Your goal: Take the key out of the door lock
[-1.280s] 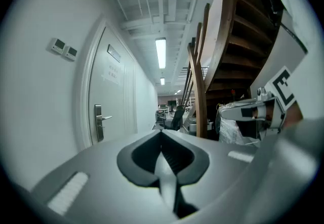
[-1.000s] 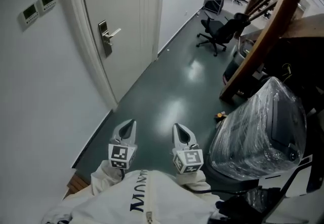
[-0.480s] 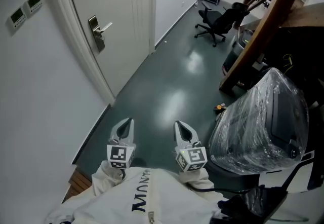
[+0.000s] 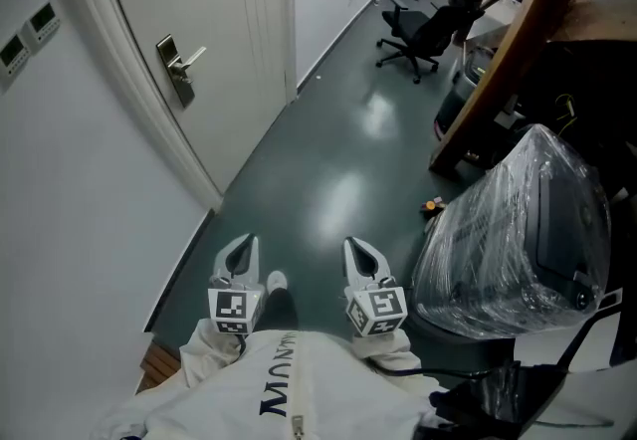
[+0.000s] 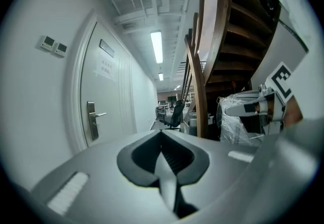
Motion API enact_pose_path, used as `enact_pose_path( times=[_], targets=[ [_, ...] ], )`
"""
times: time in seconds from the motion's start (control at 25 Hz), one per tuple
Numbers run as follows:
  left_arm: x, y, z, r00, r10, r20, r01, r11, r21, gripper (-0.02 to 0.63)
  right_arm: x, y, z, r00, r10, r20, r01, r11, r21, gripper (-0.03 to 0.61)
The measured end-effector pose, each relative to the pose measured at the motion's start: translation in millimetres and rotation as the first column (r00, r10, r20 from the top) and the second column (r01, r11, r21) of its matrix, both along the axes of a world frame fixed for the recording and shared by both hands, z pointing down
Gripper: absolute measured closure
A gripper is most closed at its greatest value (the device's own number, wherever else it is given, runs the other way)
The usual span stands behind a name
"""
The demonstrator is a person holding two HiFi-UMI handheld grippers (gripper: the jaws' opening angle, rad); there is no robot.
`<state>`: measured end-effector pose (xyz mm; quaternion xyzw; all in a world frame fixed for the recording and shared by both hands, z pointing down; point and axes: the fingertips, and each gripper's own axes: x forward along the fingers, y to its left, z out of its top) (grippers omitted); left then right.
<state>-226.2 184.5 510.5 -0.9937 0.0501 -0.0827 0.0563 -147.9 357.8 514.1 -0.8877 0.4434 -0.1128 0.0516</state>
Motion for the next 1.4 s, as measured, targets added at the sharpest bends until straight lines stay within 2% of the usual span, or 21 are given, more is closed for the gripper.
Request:
enact_pose_path(
  times=[0.24, 0.72, 1.4],
  targets=[
    [34.9, -33.8, 10.0, 1.0, 0.012, 0.009, -0.011, 1.0, -0.021, 0.614, 30.6, -32.1, 5.6, 1.0, 0.008, 0.01, -0.008, 1.0, -0.03, 0.578],
    [112.9, -125.4, 7.9, 0.999, 0.04, 0.016, -0.039, 0.999, -0.029, 0.614, 102.2, -144.0, -6.3, 1.0, -0.018, 0.005, 0.018, 0.999, -0.045, 0.578],
    [173.0, -193.2, 12.6, 0.997, 0.072, 0.03, -0.07, 0.997, -0.039, 0.614, 162.0, -211.8, 2.0, 0.999, 0.013, 0.035, -0.01, 0.998, -0.063, 0.578]
  ],
)
